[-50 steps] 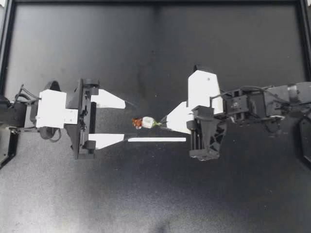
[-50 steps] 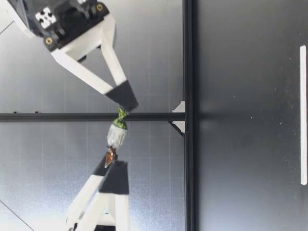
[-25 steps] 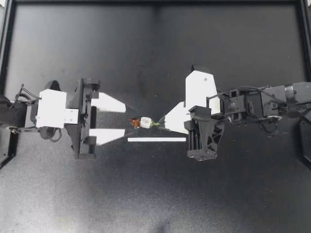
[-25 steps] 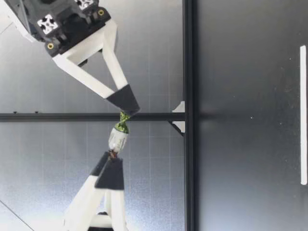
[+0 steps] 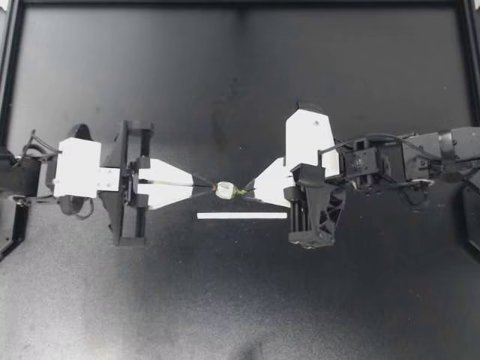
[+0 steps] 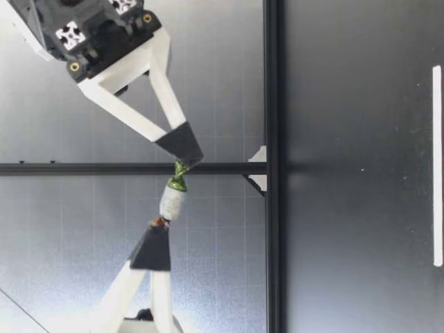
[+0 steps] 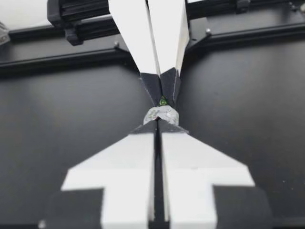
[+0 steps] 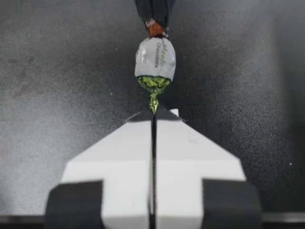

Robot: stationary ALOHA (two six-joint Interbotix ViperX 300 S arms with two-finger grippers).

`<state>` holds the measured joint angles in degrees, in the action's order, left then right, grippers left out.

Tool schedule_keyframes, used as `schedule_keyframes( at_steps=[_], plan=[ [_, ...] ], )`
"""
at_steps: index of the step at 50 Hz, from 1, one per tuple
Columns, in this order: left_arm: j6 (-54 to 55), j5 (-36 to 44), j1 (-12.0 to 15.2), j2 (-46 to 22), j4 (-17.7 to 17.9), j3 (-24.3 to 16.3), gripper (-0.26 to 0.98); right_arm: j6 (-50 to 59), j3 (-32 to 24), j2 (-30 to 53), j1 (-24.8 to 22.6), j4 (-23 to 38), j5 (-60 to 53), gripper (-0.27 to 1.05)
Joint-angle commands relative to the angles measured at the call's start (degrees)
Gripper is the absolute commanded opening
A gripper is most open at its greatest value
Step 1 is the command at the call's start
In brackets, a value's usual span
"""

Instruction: Pick up the candy and unwrap it.

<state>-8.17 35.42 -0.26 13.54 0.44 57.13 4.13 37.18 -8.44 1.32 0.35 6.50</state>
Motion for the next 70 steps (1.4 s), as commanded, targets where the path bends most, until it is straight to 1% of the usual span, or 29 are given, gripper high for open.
schedule_keyframes(
  at_steps=[1,7,12,25,38,45,48,52,55,62,64,66,70],
  plan=[
    [0.3,0.6,-0.1,1.7,0.3,0.2,-0.20,-0.1,0.5,-2.4,-0.3,-0.1,-0.4,-0.20],
    [0.7,0.7,-0.2,1.8,0.3,0.8,-0.20,0.0,2.0,-3.8,-0.3,-0.1,-1.5,-0.20],
    [0.7,1.0,-0.3,1.6,0.3,0.4,-0.20,0.0,2.6,-4.2,-0.3,-0.1,-2.5,-0.20],
    [0.7,1.8,-0.3,1.7,0.6,0.7,-0.20,0.1,3.0,-4.1,-0.3,-0.1,-2.8,-0.20],
    [0.7,1.9,-0.3,0.9,0.7,-0.4,-0.20,1.4,2.4,-3.6,-0.2,-0.2,-4.7,-0.19],
    [0.6,2.0,-0.2,0.9,0.7,-0.4,-0.20,1.5,2.5,-2.8,-0.2,-0.2,-4.7,-0.16],
    [0.6,1.9,-0.3,1.0,0.7,-0.4,-0.20,1.6,2.5,-2.6,-0.2,-0.1,-4.9,-0.12],
    [0.5,2.0,-0.3,1.1,0.7,-0.2,-0.20,1.6,2.5,-2.7,-0.3,-0.1,-5.2,-0.02],
    [0.4,2.0,-0.3,1.1,0.7,0.0,-0.20,1.7,2.4,-2.7,-0.2,-0.1,-5.6,0.11],
    [0.6,1.9,-0.3,1.1,0.7,0.3,-0.20,1.5,2.9,-2.8,-0.2,-0.1,-8.2,0.48],
    [0.8,1.7,-0.3,1.1,0.7,0.3,-0.20,1.1,3.3,-2.8,-0.2,-0.1,-9.6,0.57],
    [0.9,1.5,-0.2,1.1,0.7,0.3,-0.20,1.1,3.6,-3.0,-0.2,-0.1,-11.3,0.60],
    [1.6,1.4,-0.3,1.0,0.8,0.3,-0.20,1.1,4.3,-3.3,0.2,-0.1,-16.1,0.57]
  ],
)
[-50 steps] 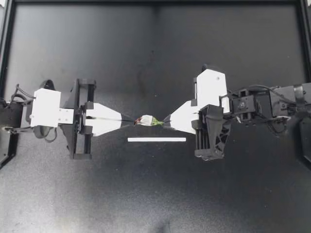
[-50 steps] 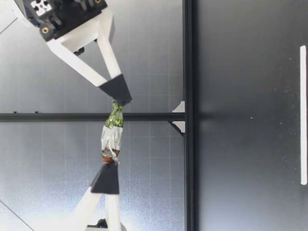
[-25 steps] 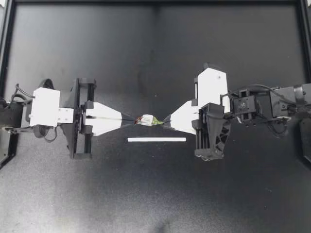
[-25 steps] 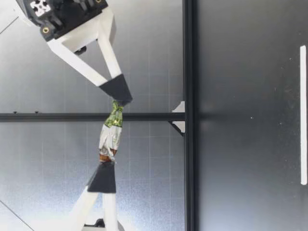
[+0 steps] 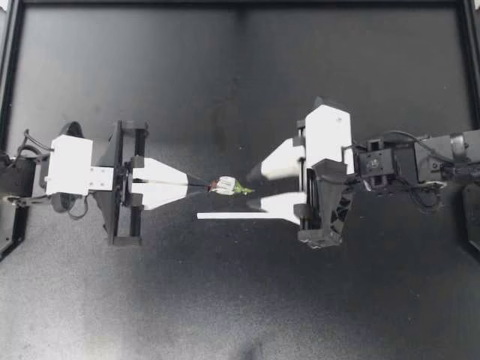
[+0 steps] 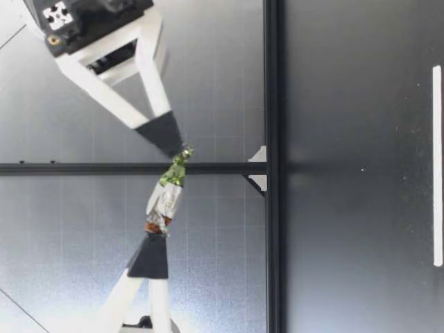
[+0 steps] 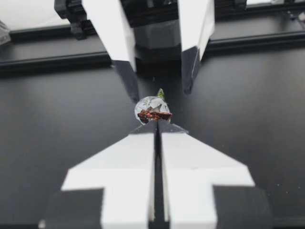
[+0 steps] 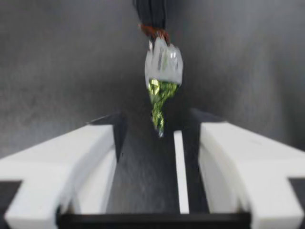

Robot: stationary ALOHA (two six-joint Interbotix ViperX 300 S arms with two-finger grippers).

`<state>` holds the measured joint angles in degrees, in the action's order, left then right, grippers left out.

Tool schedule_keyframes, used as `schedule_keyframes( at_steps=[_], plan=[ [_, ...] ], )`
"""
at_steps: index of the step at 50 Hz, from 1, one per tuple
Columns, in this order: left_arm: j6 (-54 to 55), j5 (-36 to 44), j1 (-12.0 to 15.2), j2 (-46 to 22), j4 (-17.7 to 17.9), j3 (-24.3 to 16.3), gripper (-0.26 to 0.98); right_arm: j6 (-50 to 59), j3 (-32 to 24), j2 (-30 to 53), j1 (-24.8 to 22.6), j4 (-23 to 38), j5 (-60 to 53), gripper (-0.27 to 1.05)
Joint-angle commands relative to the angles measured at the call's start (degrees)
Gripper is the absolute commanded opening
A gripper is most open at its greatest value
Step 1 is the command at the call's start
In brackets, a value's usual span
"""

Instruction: Pick up the candy and unwrap it.

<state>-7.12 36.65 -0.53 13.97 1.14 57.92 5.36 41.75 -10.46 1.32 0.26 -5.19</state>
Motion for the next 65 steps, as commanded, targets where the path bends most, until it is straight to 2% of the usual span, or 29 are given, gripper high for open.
schedule_keyframes(
  at_steps=[1,13,41,47,56,65],
  plan=[
    [0.9,0.2,-0.1,0.5,0.0,-0.5,-0.20,0.0,-0.2,-1.4,0.2,0.0,-5.4,0.57],
    [2.8,-0.3,-0.1,0.4,0.0,-0.8,-0.20,0.0,-1.1,0.8,0.9,0.0,-11.6,0.56],
    [2.5,-0.3,-0.1,0.4,0.0,-1.1,-0.20,2.4,-3.3,5.2,1.4,-0.1,-11.5,0.53],
    [2.4,-0.3,0.0,0.4,0.0,-1.1,-0.20,2.5,-3.3,5.0,1.6,-0.1,-11.5,0.39],
    [2.4,0.1,0.0,0.4,0.0,-1.0,-0.20,2.2,-3.3,5.2,1.6,0.0,-9.8,0.05],
    [1.9,0.1,0.0,0.5,0.0,-0.9,-0.20,1.7,-3.3,4.6,1.6,0.2,-8.5,-0.12]
  ],
)
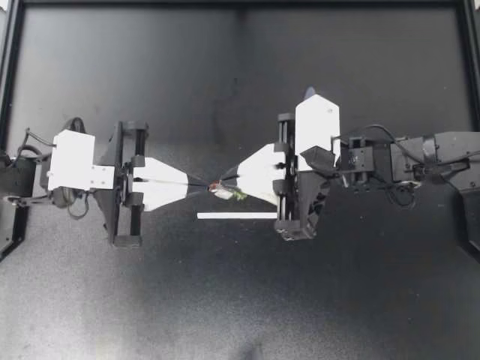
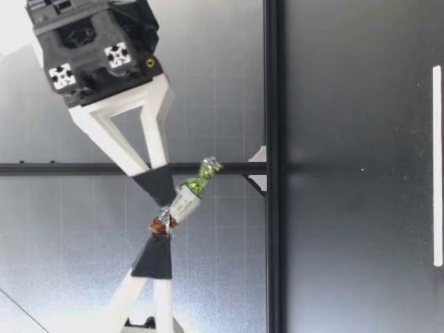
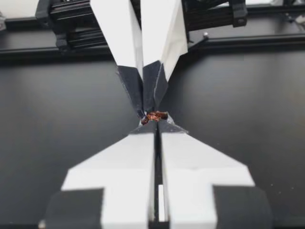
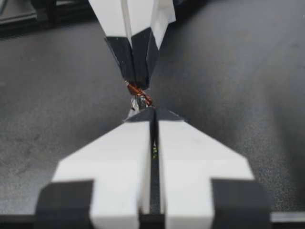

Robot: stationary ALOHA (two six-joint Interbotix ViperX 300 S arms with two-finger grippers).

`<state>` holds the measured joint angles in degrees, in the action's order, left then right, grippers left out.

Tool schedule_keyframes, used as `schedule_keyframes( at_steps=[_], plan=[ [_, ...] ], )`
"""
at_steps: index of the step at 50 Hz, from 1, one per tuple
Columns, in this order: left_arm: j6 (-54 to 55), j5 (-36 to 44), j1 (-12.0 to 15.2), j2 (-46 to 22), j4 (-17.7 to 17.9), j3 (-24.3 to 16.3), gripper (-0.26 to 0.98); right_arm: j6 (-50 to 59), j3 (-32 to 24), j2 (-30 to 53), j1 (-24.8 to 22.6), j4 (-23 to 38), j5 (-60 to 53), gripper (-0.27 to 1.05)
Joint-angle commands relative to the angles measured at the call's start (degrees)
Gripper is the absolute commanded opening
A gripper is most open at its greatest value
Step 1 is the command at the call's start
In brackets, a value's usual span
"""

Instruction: Pick up the candy and unwrap it.

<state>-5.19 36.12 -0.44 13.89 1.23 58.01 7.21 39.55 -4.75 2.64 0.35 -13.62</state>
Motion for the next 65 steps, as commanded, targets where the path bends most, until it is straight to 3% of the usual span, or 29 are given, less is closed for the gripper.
schedule_keyframes(
  at_steps=[1,21,30,36,44,46,57,65],
  plan=[
    [-0.1,0.7,-0.2,0.6,-0.1,-0.9,-0.20,-0.3,-1.1,-1.3,0.3,0.2,-0.1,-0.13],
    [0.6,0.5,-0.1,0.7,-0.1,1.4,-0.20,-1.1,-0.8,-2.4,1.0,0.2,-0.6,-0.16],
    [0.4,0.6,-0.4,1.1,-0.4,1.1,-0.10,-1.8,-1.2,-2.3,1.0,0.2,-0.6,-0.16],
    [0.6,0.4,-0.4,1.1,-0.4,1.1,0.11,-2.0,-1.3,-2.1,1.0,0.2,-0.6,-0.16],
    [1.9,0.4,-0.4,1.1,0.7,0.6,0.63,-2.4,-1.4,-2.1,1.0,0.2,-0.5,-0.16],
    [2.5,0.4,-0.4,1.1,1.5,0.4,0.70,-2.4,-1.4,-2.1,1.1,0.2,-0.5,-0.16],
    [7.9,0.6,-0.4,-0.4,6.8,-2.0,0.66,-2.5,-1.5,-1.8,1.0,0.4,-0.5,-0.16],
    [12.1,0.3,-0.4,-1.8,6.9,-3.8,0.66,-2.5,-1.5,-1.5,0.8,1.2,-0.5,-0.16]
  ],
)
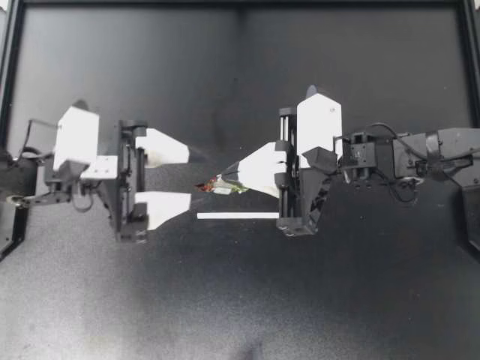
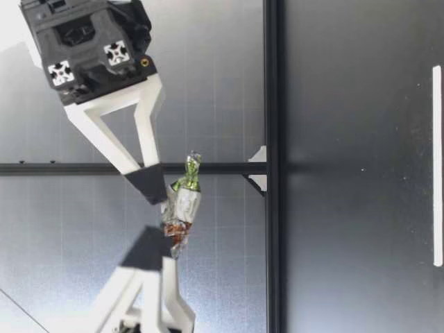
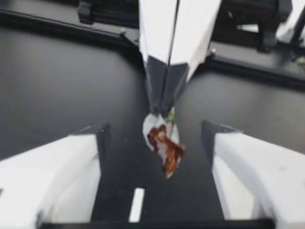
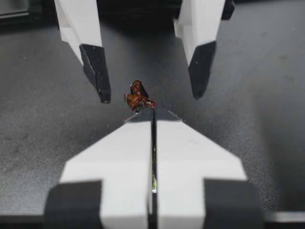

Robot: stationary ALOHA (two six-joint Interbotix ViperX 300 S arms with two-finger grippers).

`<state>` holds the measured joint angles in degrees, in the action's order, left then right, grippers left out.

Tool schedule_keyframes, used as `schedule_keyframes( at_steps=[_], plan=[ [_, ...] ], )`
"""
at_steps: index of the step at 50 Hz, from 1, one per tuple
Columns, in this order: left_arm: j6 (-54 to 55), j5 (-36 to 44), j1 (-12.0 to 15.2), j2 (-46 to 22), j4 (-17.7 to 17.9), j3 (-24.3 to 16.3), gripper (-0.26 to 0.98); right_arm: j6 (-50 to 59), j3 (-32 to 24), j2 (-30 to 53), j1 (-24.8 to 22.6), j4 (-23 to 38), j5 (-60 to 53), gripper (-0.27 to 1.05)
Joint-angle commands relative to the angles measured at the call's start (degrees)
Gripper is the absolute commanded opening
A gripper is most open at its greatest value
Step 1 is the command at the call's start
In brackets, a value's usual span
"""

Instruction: Pick up the candy and unwrap it.

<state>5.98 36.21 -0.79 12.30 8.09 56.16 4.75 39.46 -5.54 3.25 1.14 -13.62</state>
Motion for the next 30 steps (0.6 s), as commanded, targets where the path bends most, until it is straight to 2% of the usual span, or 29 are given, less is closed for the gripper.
schedule_keyframes(
  at_steps=[1,12,21,30],
  plan=[
    [1.1,0.2,-0.1,-0.4,0.2,-1.9,0.66,0.0,-1.4,-0.7,0.0,0.6,-0.6,-0.16],
    [0.8,0.2,1.0,-3.6,2.0,-2.9,0.65,0.2,-1.6,-1.0,-1.8,0.9,-0.5,-0.16],
    [0.5,0.2,3.3,-6.2,3.5,-2.9,0.65,0.5,-1.1,-1.5,-3.0,0.9,-0.5,-0.16],
    [0.5,0.2,3.7,-8.3,3.7,-3.3,0.64,0.4,-0.7,-1.9,-2.8,0.9,-0.2,-0.16]
  ],
)
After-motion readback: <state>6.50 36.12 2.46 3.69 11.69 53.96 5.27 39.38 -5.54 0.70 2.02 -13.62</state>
